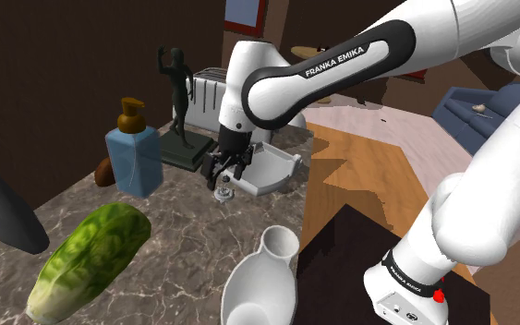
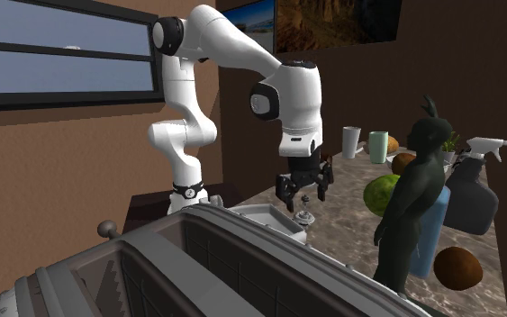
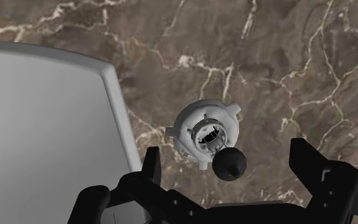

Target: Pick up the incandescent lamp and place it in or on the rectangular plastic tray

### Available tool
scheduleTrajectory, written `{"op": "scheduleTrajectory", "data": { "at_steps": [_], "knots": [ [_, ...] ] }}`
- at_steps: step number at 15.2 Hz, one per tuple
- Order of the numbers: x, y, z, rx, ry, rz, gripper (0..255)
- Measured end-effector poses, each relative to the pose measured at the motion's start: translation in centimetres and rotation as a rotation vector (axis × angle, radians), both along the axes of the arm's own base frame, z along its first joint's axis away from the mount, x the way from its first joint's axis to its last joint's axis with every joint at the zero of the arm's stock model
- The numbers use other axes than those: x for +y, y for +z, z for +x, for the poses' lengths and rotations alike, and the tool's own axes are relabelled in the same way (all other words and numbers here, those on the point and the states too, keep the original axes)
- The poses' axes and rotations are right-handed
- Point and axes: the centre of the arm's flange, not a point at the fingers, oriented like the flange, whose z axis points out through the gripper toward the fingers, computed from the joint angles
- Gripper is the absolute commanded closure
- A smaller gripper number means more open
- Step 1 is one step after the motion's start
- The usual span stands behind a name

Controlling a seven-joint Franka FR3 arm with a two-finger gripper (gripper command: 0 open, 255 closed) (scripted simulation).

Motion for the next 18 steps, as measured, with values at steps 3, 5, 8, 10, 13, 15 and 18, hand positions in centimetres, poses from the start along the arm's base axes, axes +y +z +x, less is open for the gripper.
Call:
{"op": "scheduleTrajectory", "data": {
  "at_steps": [3,5,8,10,13,15,18],
  "knots": [
    [0.05,-0.16,0.02,0.000,0.000,0.000,0],
    [0.06,-0.18,0.02,0.000,0.000,0.000,0],
    [0.06,-0.18,0.02,0.000,0.000,0.000,255],
    [0.06,-0.17,0.02,-0.001,0.000,0.000,255],
    [0.05,-0.17,0.02,-0.001,0.000,0.000,255],
    [0.05,-0.17,0.02,-0.001,0.000,0.000,255],
    [0.01,0.08,0.00,0.000,0.000,0.000,255]
  ]
}}
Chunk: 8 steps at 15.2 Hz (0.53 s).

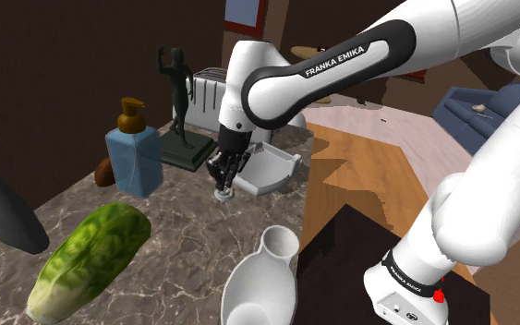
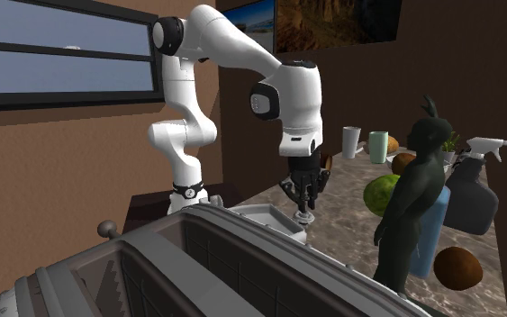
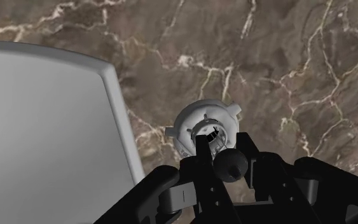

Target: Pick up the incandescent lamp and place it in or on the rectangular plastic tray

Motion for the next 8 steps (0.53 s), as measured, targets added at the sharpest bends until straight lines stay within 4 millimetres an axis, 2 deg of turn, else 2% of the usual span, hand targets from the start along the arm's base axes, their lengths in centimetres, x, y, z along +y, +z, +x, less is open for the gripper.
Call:
{"op": "scheduleTrajectory", "data": {
  "at_steps": [8],
  "knots": [
    [0.1,3.8,0.1,0.000,0.000,0.000,255]
  ]
}}
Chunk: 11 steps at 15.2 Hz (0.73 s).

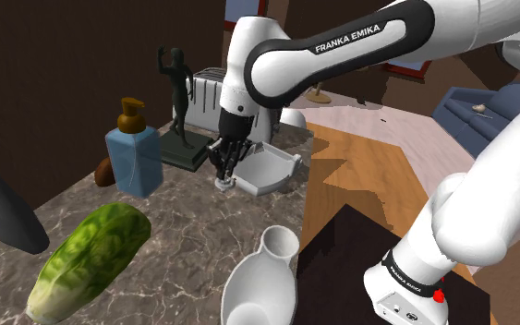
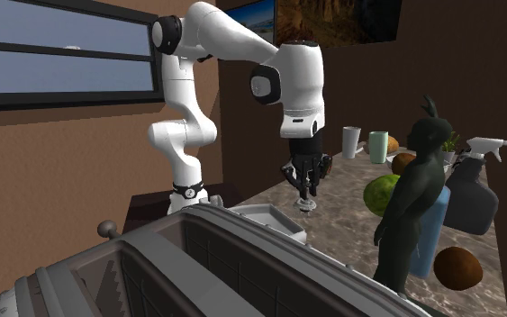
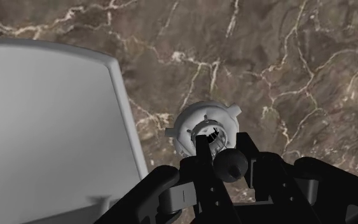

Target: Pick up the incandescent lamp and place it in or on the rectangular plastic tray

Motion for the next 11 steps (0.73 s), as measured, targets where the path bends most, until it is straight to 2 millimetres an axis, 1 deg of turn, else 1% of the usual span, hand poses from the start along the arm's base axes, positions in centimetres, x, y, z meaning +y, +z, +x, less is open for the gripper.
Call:
{"op": "scheduleTrajectory", "data": {
  "at_steps": [11],
  "knots": [
    [0.1,5.8,0.0,0.000,0.000,0.000,255]
  ]
}}
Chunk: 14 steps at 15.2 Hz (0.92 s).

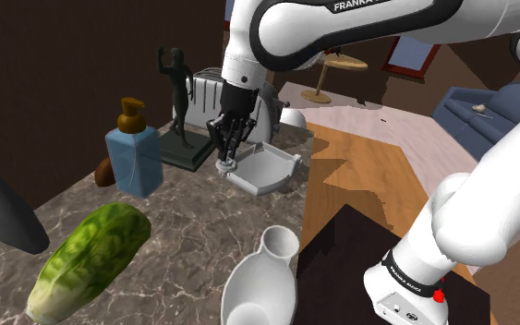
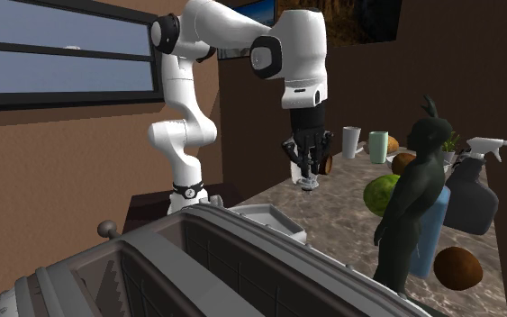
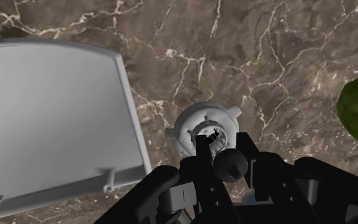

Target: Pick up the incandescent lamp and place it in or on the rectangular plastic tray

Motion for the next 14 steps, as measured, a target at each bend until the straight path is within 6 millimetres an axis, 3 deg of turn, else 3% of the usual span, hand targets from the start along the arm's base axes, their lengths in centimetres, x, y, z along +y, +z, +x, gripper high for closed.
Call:
{"op": "scheduleTrajectory", "data": {
  "at_steps": [14],
  "knots": [
    [-0.8,7.0,0.0,0.000,0.000,0.000,255]
  ]
}}
